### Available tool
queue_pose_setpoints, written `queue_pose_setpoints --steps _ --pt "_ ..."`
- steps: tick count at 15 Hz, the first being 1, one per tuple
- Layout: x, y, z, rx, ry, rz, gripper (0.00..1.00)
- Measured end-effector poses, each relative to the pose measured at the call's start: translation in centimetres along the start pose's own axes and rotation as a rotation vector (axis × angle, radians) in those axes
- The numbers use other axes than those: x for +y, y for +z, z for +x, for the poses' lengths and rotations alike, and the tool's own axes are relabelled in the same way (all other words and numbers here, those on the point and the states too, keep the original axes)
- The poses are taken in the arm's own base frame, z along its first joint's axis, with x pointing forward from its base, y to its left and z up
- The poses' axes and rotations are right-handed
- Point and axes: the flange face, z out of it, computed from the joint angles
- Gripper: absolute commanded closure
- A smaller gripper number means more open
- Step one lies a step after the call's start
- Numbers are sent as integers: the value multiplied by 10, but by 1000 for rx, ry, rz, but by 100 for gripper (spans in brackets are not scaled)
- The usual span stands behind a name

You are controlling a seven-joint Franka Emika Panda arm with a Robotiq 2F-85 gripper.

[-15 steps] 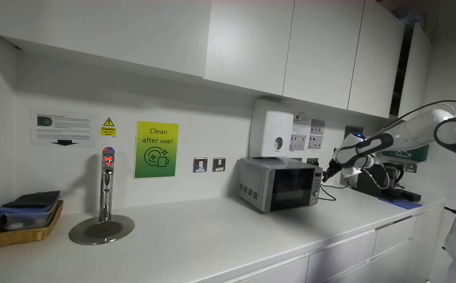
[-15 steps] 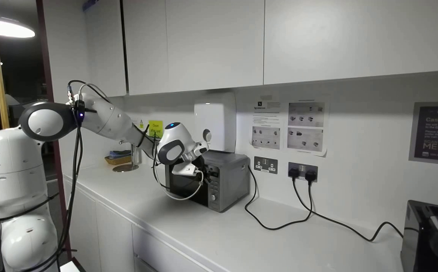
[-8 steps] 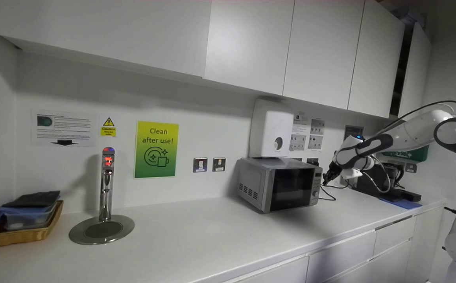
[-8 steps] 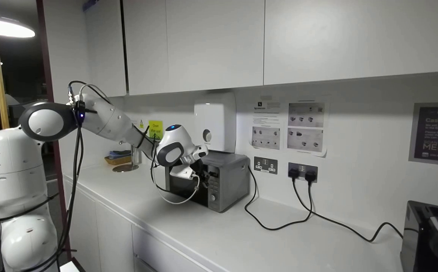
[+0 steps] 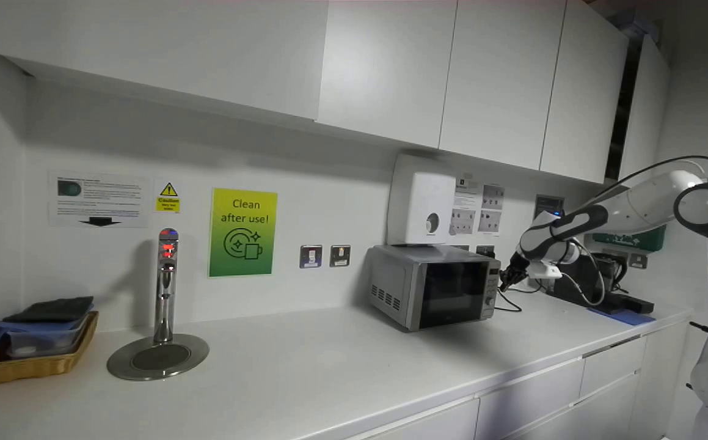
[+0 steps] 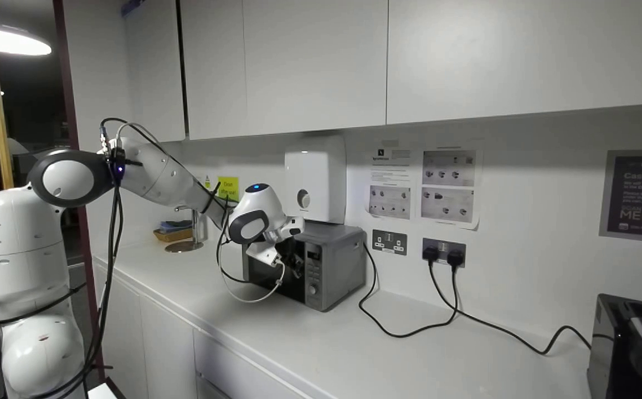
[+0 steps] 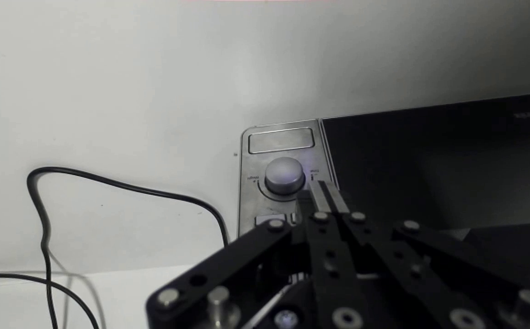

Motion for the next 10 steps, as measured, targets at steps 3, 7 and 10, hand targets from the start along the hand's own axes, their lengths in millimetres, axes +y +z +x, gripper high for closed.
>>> queue_pose_setpoints --steps 3,7,10 --pt "0 1 -1 -2 0 0 100" --pt "-2 1 -1 -3 -3 2 100" --pt "-5 2 -1 -4 -5 5 100"
